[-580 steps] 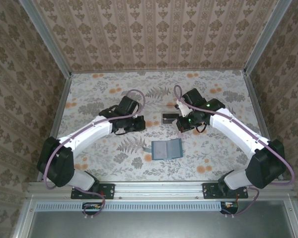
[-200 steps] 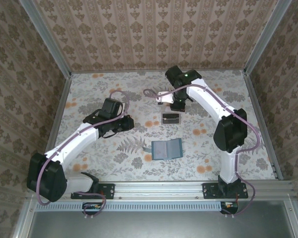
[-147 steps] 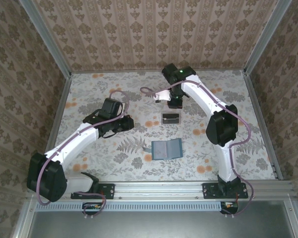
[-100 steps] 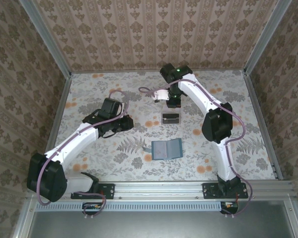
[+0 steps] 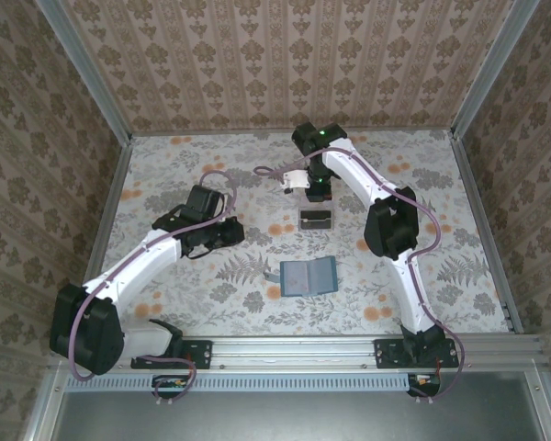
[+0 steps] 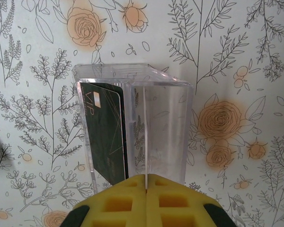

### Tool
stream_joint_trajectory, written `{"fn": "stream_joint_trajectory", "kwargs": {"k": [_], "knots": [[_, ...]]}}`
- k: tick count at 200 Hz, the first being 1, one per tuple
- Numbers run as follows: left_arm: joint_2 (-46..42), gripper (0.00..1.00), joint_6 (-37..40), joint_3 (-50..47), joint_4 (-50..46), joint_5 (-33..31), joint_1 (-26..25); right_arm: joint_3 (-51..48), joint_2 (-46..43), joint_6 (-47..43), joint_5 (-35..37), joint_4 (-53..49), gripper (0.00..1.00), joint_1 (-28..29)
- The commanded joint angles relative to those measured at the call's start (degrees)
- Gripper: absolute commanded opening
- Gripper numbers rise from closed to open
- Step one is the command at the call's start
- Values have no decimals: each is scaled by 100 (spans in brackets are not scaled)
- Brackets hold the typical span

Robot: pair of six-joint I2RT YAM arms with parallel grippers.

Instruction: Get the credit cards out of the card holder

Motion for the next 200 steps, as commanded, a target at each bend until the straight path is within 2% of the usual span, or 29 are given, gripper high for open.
{"fn": "stream_joint_trajectory", "kwargs": {"k": [1, 90, 137, 200], "knots": [[-137, 14, -53, -95, -80, 22, 54, 174, 118, -182, -121, -469, 0, -33], [-84, 14, -41, -91, -93, 79, 96, 174, 309, -82, -537, -858, 0, -24], [-66, 14, -55, -94, -88, 96, 114, 378, 398, -39, -449, -821, 19, -25], [-49, 15, -45, 15, -107, 147, 133, 622, -84, 119, 50, -275, 21, -14]]}}
